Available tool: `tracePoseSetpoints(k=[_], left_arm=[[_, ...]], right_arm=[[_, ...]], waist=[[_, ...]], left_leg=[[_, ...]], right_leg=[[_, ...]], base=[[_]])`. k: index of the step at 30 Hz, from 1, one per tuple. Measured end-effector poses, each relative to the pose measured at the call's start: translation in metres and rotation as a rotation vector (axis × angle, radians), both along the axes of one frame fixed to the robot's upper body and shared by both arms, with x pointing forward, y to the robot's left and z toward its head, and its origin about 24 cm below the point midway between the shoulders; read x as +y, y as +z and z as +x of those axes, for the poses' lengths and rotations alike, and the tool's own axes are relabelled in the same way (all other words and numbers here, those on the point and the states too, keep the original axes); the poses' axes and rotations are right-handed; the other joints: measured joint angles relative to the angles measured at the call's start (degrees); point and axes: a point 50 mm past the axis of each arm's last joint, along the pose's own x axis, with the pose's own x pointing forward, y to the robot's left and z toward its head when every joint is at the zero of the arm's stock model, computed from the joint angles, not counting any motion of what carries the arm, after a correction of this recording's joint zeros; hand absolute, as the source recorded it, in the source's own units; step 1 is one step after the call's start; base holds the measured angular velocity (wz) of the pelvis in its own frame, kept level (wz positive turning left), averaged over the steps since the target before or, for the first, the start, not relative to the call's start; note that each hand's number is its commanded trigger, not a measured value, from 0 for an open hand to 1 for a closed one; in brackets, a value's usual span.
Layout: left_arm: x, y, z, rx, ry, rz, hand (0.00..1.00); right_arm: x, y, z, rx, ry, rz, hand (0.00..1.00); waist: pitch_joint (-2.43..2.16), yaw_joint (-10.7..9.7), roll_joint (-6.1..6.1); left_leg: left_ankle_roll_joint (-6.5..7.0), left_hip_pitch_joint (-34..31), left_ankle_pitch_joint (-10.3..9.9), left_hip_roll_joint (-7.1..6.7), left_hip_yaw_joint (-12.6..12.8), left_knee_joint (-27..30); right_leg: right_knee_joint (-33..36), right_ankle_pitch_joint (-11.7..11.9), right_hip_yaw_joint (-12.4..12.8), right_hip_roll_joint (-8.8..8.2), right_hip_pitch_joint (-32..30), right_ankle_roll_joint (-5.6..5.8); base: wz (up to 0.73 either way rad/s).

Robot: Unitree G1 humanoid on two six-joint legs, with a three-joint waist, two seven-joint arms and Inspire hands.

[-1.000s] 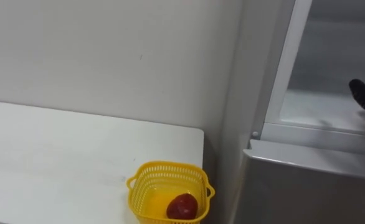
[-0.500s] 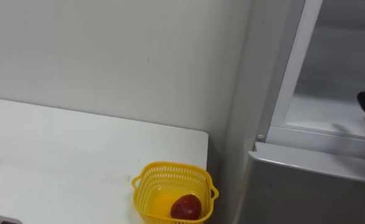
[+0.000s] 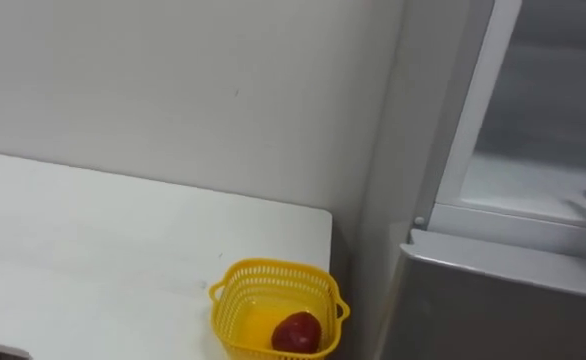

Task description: Retrieve from the upper fridge

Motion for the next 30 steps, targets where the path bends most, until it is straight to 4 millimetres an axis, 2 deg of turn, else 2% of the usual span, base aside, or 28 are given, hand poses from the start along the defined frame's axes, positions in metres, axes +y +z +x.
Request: tracePoseSetpoints(k=[7,16,18,25,26,27,28,29,30], left_arm=[[0.001,0.000,-0.002,0.018,0.007,-0.002,0.00],[0.004,0.002,0.000,0.024,0.006,0.005,0.00],[0.004,0.002,0.000,0.025,0.006,0.004,0.00],[0.006,0.003,-0.004,0.046,0.012,0.008,0.00],[0.006,0.003,-0.004,0.049,0.012,0.009,0.00],[0.008,0.003,-0.004,0.049,0.014,0.012,0.00],[0.008,0.003,-0.004,0.047,0.017,0.013,0.00],[0.009,0.004,-0.004,0.046,0.028,0.015,0.00],[0.009,0.004,-0.005,0.047,0.031,0.013,0.00]], right_arm=[[-0.003,-0.007,0.002,0.069,0.017,0.023,0.00],[-0.009,-0.033,0.009,0.256,0.067,0.058,0.00],[-0.011,-0.038,0.009,0.288,0.071,0.075,0.00],[-0.013,-0.046,0.011,0.321,0.118,0.140,0.00],[-0.014,-0.049,0.011,0.333,0.127,0.157,0.04],[-0.016,-0.052,0.011,0.342,0.137,0.185,0.51],[-0.017,-0.053,0.011,0.347,0.141,0.195,0.64],[-0.018,-0.055,0.012,0.353,0.151,0.218,0.85],[-0.019,-0.056,0.011,0.360,0.159,0.231,1.00]], waist=[[0.04,-0.1,-0.18],[-0.05,0.0,0.02],[-0.21,0.1,0.20],[-0.23,0.1,0.46],[-0.09,0.1,0.66],[-0.08,0.1,0.71],[-0.07,0.1,0.68],[-0.04,0.1,0.68],[-0.05,0.1,0.73]], left_leg=[[-0.01,-0.5,0.0,0.00,0.0,0.1],[-0.01,-0.6,0.0,-0.01,0.0,0.2],[-0.01,-0.5,0.0,-0.01,0.1,0.1],[-0.01,0.1,0.0,0.04,0.2,0.1],[-0.01,0.3,0.0,0.03,0.1,0.1],[-0.02,0.4,0.0,0.04,0.1,0.0],[-0.02,0.4,0.0,0.05,0.1,0.0],[-0.03,0.3,0.0,0.04,0.1,-0.1],[-0.03,0.3,0.0,0.02,0.0,-0.1]], right_leg=[[0.1,0.0,0.0,-0.01,-0.4,-0.01],[0.1,0.0,0.0,-0.01,-0.3,-0.01],[0.1,0.0,0.1,-0.01,-0.3,-0.01],[0.1,0.0,0.2,0.05,0.2,-0.01],[0.1,0.0,0.1,0.04,0.5,-0.01],[0.1,0.0,0.2,0.04,0.6,-0.01],[0.1,0.0,0.2,0.04,0.6,-0.01],[0.1,0.0,0.2,0.04,0.6,-0.01],[0.1,0.0,0.1,0.03,0.6,-0.02]], base=[[0.00],[0.00],[0.00],[0.00],[0.00],[0.00],[0.00],[0.00],[0.00]])
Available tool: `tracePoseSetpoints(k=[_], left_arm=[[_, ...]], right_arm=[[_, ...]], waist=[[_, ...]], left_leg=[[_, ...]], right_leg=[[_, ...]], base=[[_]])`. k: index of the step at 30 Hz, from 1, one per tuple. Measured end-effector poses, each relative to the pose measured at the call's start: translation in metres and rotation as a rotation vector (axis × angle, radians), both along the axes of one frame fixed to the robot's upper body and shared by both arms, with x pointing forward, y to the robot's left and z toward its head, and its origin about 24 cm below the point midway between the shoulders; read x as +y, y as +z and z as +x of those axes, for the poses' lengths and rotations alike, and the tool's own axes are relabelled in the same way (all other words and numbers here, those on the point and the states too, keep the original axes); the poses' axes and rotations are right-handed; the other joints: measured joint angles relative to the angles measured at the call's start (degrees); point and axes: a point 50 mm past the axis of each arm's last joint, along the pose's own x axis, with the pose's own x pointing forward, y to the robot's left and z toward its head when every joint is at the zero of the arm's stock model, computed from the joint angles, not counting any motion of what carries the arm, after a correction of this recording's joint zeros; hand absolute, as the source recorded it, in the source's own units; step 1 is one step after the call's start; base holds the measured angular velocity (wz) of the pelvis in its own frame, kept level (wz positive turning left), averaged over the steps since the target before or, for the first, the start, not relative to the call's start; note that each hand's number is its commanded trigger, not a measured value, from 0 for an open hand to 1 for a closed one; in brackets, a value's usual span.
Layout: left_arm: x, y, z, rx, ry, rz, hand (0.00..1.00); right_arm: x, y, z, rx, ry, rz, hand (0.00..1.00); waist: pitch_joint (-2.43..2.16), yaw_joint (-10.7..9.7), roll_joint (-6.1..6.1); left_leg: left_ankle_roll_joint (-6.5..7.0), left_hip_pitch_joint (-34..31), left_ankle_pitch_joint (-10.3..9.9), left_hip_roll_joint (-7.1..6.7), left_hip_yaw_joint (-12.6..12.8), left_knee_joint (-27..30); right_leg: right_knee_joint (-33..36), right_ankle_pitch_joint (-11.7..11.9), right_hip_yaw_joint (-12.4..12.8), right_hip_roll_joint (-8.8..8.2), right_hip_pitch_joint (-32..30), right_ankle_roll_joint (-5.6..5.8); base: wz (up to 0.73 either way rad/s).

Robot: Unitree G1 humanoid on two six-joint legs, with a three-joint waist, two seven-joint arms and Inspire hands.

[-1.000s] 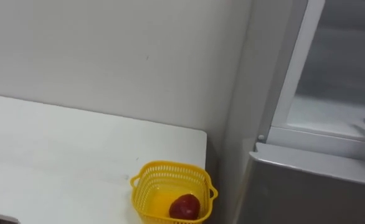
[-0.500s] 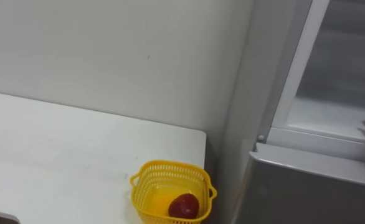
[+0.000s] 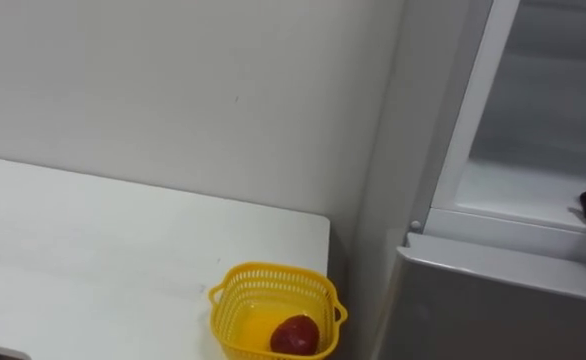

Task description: Retrieve from the upper fridge

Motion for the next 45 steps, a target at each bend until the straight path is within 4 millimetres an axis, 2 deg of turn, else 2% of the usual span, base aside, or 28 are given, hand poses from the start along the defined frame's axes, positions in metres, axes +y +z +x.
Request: tracePoseSetpoints(k=[7,9,15,19,23,29,31,32,34,37,41,43,44,45], left_arm=[[0.001,0.001,-0.005,0.022,0.023,-0.009,0.00],[0.001,0.001,-0.006,0.026,0.024,-0.009,0.00],[0.001,0.001,-0.006,0.033,0.026,-0.007,0.00],[0.001,0.001,-0.006,0.034,0.028,-0.005,0.00],[0.002,0.001,-0.006,0.033,0.028,0.001,0.00],[0.003,0.001,0.000,0.013,0.020,0.011,0.00],[0.001,0.000,0.002,0.005,0.018,0.015,0.00],[0.001,0.000,0.003,0.001,0.012,0.018,0.00],[0.001,0.000,0.003,-0.002,0.007,0.020,0.00],[0.002,0.001,0.003,-0.008,0.005,0.035,0.00],[-0.001,0.000,0.003,-0.023,0.003,0.040,0.00],[-0.003,0.000,0.004,-0.033,0.004,0.048,0.00],[-0.004,-0.001,0.003,-0.041,0.020,0.050,0.00],[-0.004,-0.001,0.003,-0.046,0.032,0.049,0.00]], right_arm=[[-0.002,0.001,0.001,0.013,0.039,0.022,1.00],[-0.004,0.006,0.002,0.010,0.046,0.015,1.00],[-0.005,0.005,0.002,0.027,0.058,0.011,1.00],[-0.007,0.009,0.002,0.021,0.050,0.007,1.00],[-0.007,0.013,0.005,0.009,0.054,0.017,1.00],[-0.005,0.014,0.006,-0.005,0.064,0.031,1.00],[-0.001,0.018,0.007,-0.018,0.081,0.020,1.00],[0.002,0.021,0.008,-0.030,0.092,0.014,1.00],[0.008,0.027,0.010,-0.054,0.112,0.008,1.00],[0.020,0.040,0.009,-0.126,0.139,0.011,1.00],[0.040,0.054,0.007,-0.212,0.194,-0.018,1.00],[0.049,0.059,0.000,-0.251,0.219,-0.044,1.00],[0.055,0.062,-0.003,-0.275,0.238,-0.057,1.00],[0.059,0.064,-0.006,-0.295,0.249,-0.063,1.00]], waist=[[-0.15,0.0,0.19],[-0.26,0.0,0.28],[-0.48,0.0,-0.01],[-0.43,0.1,-0.13],[-0.10,0.1,-0.45],[0.09,0.1,-0.34],[0.23,0.1,-0.14],[0.44,0.1,0.25],[0.47,0.0,0.94],[-0.22,-0.2,2.22],[-0.35,-0.3,2.32],[-0.27,-0.2,2.11],[0.09,-0.2,1.50],[0.17,-0.2,1.47]], left_leg=[[0.00,-0.1,0.0,-0.05,0.0,0.2],[0.00,0.0,0.0,-0.03,0.0,0.2],[0.00,0.2,0.0,0.00,0.0,0.2],[0.00,0.1,0.0,0.03,-0.1,0.2],[0.00,0.1,0.0,0.02,-0.4,0.1],[0.00,0.0,0.0,-0.01,-0.4,0.2],[0.00,0.0,0.0,0.00,-0.2,0.2],[0.00,0.0,0.0,0.02,0.0,0.2],[0.00,0.1,0.0,0.02,0.1,0.2],[0.00,0.2,0.0,0.02,0.2,0.1],[0.00,0.7,0.1,0.02,0.2,0.1],[0.00,0.8,0.1,0.04,0.1,0.1],[0.00,0.8,0.1,0.05,0.1,0.2],[-0.01,0.9,0.1,0.05,0.1,0.3]], right_leg=[[-0.1,0.0,0.1,0.00,-0.1,-0.01],[0.0,0.0,0.1,0.01,0.0,-0.01],[0.0,0.0,0.1,0.03,0.0,-0.02],[-0.1,0.0,0.0,0.05,0.0,-0.01],[-0.1,0.0,0.0,0.07,0.1,-0.01],[-0.1,0.0,0.0,0.04,0.0,-0.01],[-0.1,0.0,0.1,0.05,-0.1,-0.01],[-0.1,0.0,0.1,0.04,-0.1,-0.01],[-0.1,0.0,0.1,0.00,-0.1,-0.01],[0.0,0.0,0.1,0.00,-0.1,-0.01],[0.0,0.0,0.2,0.02,0.1,-0.01],[-0.1,0.0,0.1,0.02,0.2,-0.01],[-0.1,0.0,0.1,0.03,0.3,-0.01],[-0.1,0.0,0.2,0.04,0.2,-0.01]], base=[[0.00],[0.00],[0.00],[0.01],[0.02],[0.00],[-0.05],[-0.05],[-0.04],[0.00],[0.00],[0.00],[0.00],[0.00]])
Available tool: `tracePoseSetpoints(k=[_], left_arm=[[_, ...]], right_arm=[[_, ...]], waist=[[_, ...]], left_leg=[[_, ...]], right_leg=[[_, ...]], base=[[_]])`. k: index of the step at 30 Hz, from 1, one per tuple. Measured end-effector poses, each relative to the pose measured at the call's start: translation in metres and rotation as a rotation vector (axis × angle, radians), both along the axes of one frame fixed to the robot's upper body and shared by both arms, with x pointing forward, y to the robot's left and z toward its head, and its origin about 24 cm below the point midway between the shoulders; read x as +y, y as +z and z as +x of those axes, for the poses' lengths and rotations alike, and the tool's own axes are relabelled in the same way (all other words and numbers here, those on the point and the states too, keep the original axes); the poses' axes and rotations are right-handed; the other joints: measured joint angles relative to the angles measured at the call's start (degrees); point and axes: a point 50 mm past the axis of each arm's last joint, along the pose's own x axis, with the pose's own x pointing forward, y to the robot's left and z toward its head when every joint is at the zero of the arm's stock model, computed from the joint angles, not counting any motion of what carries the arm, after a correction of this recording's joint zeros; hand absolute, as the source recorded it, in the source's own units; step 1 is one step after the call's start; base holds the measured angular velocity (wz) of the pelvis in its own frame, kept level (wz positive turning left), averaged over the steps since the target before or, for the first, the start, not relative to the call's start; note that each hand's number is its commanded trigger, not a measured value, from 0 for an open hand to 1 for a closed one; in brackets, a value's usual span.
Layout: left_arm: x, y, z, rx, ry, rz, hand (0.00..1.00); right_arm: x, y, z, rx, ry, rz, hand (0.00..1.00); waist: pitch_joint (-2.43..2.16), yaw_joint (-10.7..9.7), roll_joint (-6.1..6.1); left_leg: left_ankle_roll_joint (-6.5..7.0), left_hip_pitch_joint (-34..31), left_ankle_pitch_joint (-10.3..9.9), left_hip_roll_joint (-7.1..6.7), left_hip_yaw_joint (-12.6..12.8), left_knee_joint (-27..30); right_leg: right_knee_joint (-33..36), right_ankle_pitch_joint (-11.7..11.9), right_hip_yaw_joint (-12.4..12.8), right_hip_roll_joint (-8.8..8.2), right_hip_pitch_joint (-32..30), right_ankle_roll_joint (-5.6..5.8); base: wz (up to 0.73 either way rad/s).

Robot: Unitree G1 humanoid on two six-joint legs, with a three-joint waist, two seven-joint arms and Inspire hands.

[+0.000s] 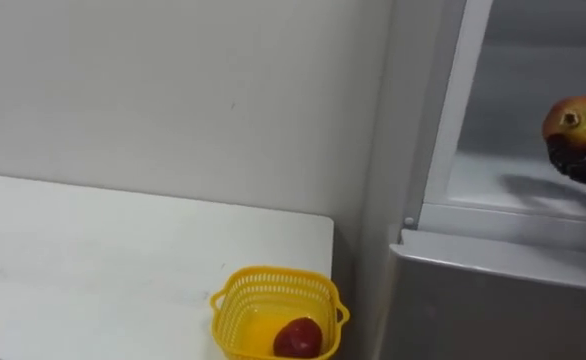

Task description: Retrieve from the upper fridge

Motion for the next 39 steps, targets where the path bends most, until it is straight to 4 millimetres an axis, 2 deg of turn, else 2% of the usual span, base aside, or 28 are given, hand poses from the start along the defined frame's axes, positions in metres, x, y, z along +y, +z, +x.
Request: tracePoseSetpoints(k=[2,5,14,18,23,29,31,32,34,37,39], left_arm=[[-0.001,0.000,-0.002,0.003,0.000,0.005,0.00],[-0.003,-0.001,-0.008,0.021,0.006,0.004,0.00],[-0.011,-0.003,-0.011,0.031,0.018,-0.025,0.00],[-0.012,-0.004,-0.012,0.024,0.018,-0.043,0.00],[-0.018,-0.005,-0.013,0.028,0.020,-0.069,0.00],[-0.019,-0.008,-0.006,0.026,0.016,-0.082,0.00],[-0.019,-0.008,-0.005,0.019,0.010,-0.082,0.00],[-0.019,-0.009,-0.005,0.019,0.009,-0.083,0.00],[-0.020,-0.009,-0.004,0.010,0.006,-0.085,0.00],[-0.019,-0.009,-0.005,0.016,-0.002,-0.093,0.00],[-0.019,-0.009,-0.002,0.010,-0.011,-0.100,0.00]], right_arm=[[0.004,0.002,-0.004,-0.026,0.001,-0.005,1.00],[0.011,0.002,-0.007,-0.056,0.006,0.001,1.00],[0.037,0.009,-0.024,-0.174,0.069,-0.006,1.00],[0.041,0.012,-0.029,-0.201,0.071,-0.035,1.00],[0.050,0.021,-0.036,-0.268,0.069,-0.082,1.00],[0.073,0.035,-0.055,-0.396,0.062,-0.259,1.00],[0.078,0.036,-0.058,-0.426,0.062,-0.319,1.00],[0.080,0.037,-0.059,-0.430,0.058,-0.337,1.00],[0.085,0.039,-0.063,-0.446,0.059,-0.384,1.00],[0.098,0.042,-0.068,-0.476,0.098,-0.431,1.00],[0.111,0.043,-0.072,-0.498,0.131,-0.497,1.00]], waist=[[0.37,0.1,-0.45],[0.22,0.0,-0.81],[-0.12,-0.1,1.04],[-0.13,0.0,1.70],[-0.11,0.0,1.68],[-0.17,0.3,1.44],[-0.09,0.3,1.26],[-0.22,0.4,0.99],[-0.20,0.4,0.95],[-0.22,0.5,0.60],[-0.04,0.5,0.13]], left_leg=[[-0.01,-0.3,0.0,-0.02,0.1,0.0],[0.07,-0.5,-0.2,-0.08,0.1,0.0],[0.10,-0.8,-0.2,0.04,0.7,-0.1],[0.10,-1.0,-0.2,0.04,0.9,-0.2],[0.10,-1.1,-0.2,0.07,1.1,-0.3],[0.09,-0.7,-0.2,0.19,1.5,-0.5],[0.09,-0.7,-0.2,0.18,1.8,-0.5],[0.09,-0.7,-0.2,0.18,1.9,-0.5],[0.10,-0.8,-0.2,0.20,2.1,-0.7],[0.10,-0.8,-0.2,0.29,2.7,-1.2],[0.09,-0.8,-0.2,0.36,2.8,-0.9]], right_leg=[[-0.1,0.0,0.2,0.00,-0.1,-0.01],[-0.4,0.0,0.6,0.00,-0.2,-0.04],[0.1,0.1,1.3,0.14,-0.6,-0.09],[0.2,0.1,1.4,0.11,-1.1,-0.09],[0.1,0.1,1.5,0.12,-1.3,-0.07],[0.2,0.1,1.5,0.15,-1.2,-0.07],[0.2,0.1,2.1,0.18,-1.3,-0.07],[0.2,0.1,2.4,0.19,-1.3,-0.07],[0.3,0.1,2.7,0.24,-1.7,-0.07],[0.4,0.1,3.1,0.36,-2.0,-0.10],[0.4,0.2,3.2,0.42,-2.1,-0.13]], base=[[-0.02],[-0.05],[-0.02],[-0.01],[-0.01],[-0.03],[-0.07],[-0.08],[-0.10],[-0.10],[-0.02]])
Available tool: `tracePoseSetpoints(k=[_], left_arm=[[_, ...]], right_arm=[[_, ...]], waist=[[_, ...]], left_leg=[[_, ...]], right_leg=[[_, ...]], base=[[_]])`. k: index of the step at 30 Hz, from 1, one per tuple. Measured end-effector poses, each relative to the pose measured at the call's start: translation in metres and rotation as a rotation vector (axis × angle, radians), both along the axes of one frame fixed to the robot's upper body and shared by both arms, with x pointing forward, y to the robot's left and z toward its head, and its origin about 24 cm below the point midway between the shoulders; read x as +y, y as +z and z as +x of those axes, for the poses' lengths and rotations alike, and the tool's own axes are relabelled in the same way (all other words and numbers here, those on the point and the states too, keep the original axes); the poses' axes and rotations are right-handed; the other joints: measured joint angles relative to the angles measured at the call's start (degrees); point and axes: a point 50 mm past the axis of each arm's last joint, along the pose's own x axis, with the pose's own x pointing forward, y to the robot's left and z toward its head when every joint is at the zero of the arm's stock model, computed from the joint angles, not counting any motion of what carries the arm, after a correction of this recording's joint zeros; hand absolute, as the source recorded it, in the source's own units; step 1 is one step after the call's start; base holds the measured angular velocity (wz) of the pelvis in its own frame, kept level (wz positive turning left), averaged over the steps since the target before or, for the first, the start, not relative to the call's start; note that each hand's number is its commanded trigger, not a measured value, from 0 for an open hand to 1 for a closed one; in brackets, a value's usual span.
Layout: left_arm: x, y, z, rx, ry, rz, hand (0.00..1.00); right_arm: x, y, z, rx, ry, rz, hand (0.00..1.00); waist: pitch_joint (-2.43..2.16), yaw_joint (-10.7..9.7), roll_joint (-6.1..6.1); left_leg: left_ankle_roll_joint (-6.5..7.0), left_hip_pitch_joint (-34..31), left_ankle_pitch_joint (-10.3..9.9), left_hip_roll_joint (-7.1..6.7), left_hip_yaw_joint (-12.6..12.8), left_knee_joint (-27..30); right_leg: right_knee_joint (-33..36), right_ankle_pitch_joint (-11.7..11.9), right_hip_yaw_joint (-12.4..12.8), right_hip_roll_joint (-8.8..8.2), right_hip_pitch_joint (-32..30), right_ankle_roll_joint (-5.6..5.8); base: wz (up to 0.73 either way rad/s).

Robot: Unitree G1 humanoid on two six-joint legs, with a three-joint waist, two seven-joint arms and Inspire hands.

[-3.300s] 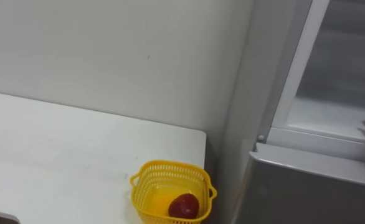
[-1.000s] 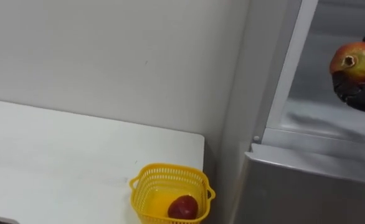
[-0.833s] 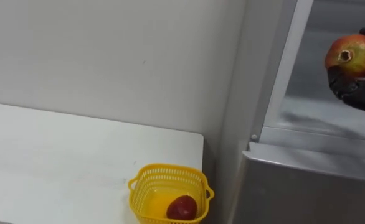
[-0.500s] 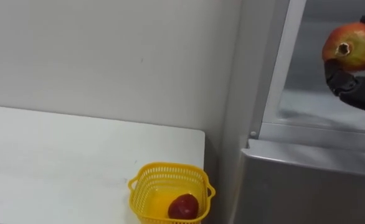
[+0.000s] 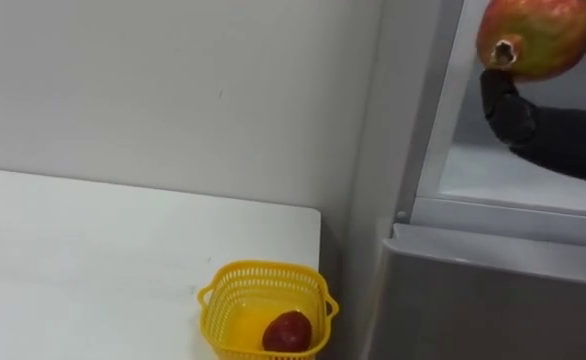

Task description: Retrieve from the upper fridge

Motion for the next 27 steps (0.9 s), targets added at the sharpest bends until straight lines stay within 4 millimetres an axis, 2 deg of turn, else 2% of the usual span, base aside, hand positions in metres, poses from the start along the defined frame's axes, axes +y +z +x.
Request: tracePoseSetpoints(k=[3,6,17,25,27], left_arm=[[0.002,0.000,0.002,-0.016,-0.007,-0.002,0.00],[0.002,0.000,0.005,-0.026,-0.011,-0.010,0.00],[0.000,-0.001,0.006,-0.012,-0.026,-0.032,0.00],[0.002,-0.001,0.010,-0.014,-0.058,-0.029,0.00],[0.002,-0.001,0.012,-0.017,-0.071,-0.030,0.00]], right_arm=[[0.013,0.000,-0.004,-0.012,0.049,-0.076,1.00],[0.021,-0.002,-0.006,-0.009,0.091,-0.125,1.00],[0.046,-0.016,-0.004,0.069,0.195,-0.266,1.00],[0.053,-0.023,-0.002,0.108,0.219,-0.313,1.00],[0.054,-0.033,0.005,0.160,0.226,-0.317,1.00]], waist=[[0.15,0.3,-0.63],[0.24,1.5,-1.26],[0.54,4.3,-1.04],[0.84,5.7,-1.94],[0.83,6.2,-2.29]], left_leg=[[-0.01,0.0,0.0,0.04,0.0,0.0],[0.00,0.1,0.0,0.01,0.0,0.0],[0.00,0.0,0.0,0.10,-0.4,-0.2],[0.00,-0.4,0.0,-0.03,-1.6,-0.2],[-0.01,-0.5,0.0,-0.03,-1.8,-0.2]], right_leg=[[0.0,0.0,-0.1,0.04,0.0,0.00],[-0.1,0.0,-0.1,-0.02,0.2,0.00],[-0.2,0.0,-0.4,0.00,0.1,0.00],[-0.3,0.0,-1.8,-0.14,0.2,0.01],[-0.3,0.0,-2.0,-0.15,0.2,0.01]], base=[[0.00],[0.00],[0.00],[0.07],[0.05]])
